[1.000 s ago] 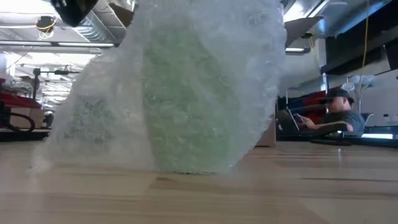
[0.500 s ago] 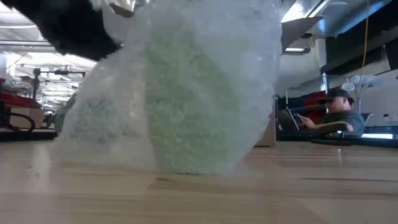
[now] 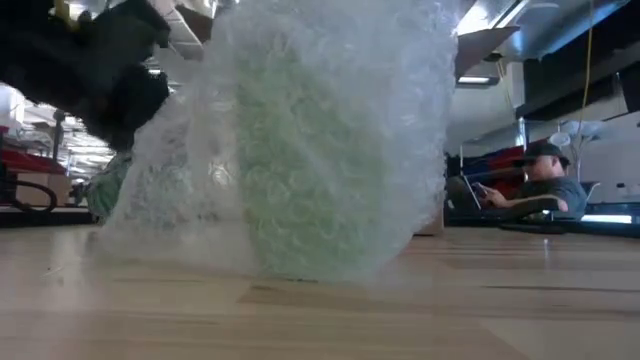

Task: Wrap mug
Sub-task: Wrap the green mug in bubble wrap

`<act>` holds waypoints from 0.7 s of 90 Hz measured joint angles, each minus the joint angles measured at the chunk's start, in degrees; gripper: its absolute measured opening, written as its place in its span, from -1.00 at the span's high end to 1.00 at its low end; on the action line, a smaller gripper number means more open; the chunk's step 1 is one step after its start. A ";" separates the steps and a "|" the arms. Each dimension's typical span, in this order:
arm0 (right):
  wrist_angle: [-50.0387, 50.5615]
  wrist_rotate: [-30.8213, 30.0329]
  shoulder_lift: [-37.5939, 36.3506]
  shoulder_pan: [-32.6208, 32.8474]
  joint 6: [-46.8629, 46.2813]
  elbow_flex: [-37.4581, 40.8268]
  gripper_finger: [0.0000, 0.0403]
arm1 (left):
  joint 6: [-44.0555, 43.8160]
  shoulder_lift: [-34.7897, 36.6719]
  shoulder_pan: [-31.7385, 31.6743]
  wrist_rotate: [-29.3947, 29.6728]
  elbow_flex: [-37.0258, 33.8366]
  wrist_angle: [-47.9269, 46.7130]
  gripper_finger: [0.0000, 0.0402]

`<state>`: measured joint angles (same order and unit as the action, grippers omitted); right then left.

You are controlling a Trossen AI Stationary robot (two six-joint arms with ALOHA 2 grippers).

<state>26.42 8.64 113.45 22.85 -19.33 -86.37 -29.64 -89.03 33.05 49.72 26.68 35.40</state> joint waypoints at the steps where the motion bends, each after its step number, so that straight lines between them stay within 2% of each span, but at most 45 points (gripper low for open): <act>1: -0.04 0.00 0.00 0.00 0.07 0.00 1.00 | 1.40 0.00 -0.36 -1.27 -0.62 2.45 1.00; 7: -0.84 0.00 0.00 0.00 0.15 0.00 1.00 | 7.31 0.00 -2.68 -8.15 -3.85 14.76 1.00; 13: -2.08 0.13 0.00 -0.02 0.16 0.00 1.00 | 9.90 0.00 -5.48 -13.92 -6.08 21.35 1.00; 25: -4.06 2.85 0.00 0.00 0.29 0.00 1.00 | 10.96 0.00 -11.67 -24.94 -7.35 22.08 1.00; 43: -4.05 3.09 0.00 0.00 0.49 0.00 1.00 | 12.15 0.00 -21.30 -49.10 -7.23 29.26 1.00; 51: -3.98 4.14 0.00 -0.02 1.23 0.00 1.00 | 13.47 0.33 -22.25 -52.26 -7.17 33.70 1.00; 63: -3.70 4.53 0.00 0.00 1.66 0.00 1.00 | 15.10 2.63 -21.71 -52.97 -7.17 33.09 1.00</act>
<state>22.72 13.17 113.45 22.85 -17.67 -86.37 -14.55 -86.41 11.35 -3.25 19.51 68.49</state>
